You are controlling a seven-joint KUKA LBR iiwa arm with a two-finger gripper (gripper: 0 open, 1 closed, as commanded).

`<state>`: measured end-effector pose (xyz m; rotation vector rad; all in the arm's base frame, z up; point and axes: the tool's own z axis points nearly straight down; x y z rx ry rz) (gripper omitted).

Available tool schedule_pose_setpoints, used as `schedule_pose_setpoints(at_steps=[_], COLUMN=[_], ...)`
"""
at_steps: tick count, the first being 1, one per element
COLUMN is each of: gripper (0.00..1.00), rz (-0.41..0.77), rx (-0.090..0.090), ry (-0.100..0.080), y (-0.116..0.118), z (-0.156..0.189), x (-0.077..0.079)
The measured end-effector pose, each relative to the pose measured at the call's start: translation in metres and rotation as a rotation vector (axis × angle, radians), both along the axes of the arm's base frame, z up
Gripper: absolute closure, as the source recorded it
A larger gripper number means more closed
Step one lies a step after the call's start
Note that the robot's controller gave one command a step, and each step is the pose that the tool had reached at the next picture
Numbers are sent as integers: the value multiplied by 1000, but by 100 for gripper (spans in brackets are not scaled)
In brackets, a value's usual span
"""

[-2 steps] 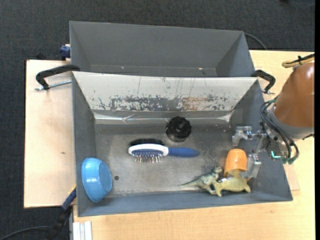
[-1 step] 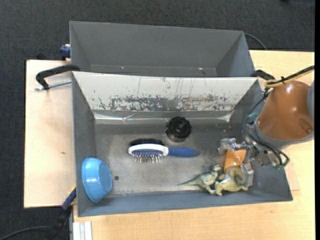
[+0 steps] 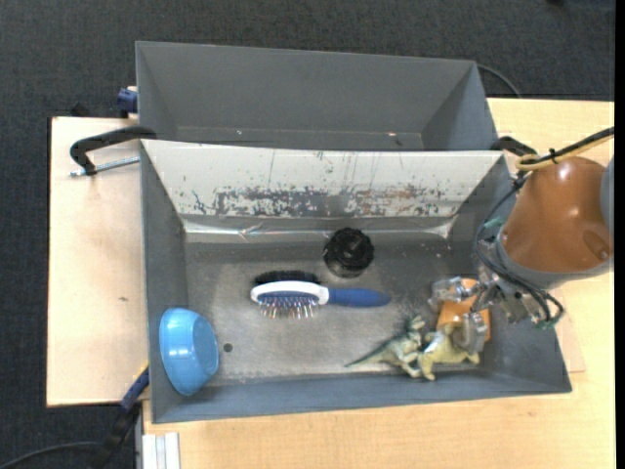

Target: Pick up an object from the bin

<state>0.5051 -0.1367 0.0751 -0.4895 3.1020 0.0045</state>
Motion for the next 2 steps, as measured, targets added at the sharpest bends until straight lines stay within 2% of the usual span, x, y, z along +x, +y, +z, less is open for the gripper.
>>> schedule_pose_setpoints(at_steps=[1,2], gripper=[100,100], rz=[-40,-63], rx=[-6,-5], ry=[-15,-16], y=[-12,-1], z=[87,195], x=[20,33])
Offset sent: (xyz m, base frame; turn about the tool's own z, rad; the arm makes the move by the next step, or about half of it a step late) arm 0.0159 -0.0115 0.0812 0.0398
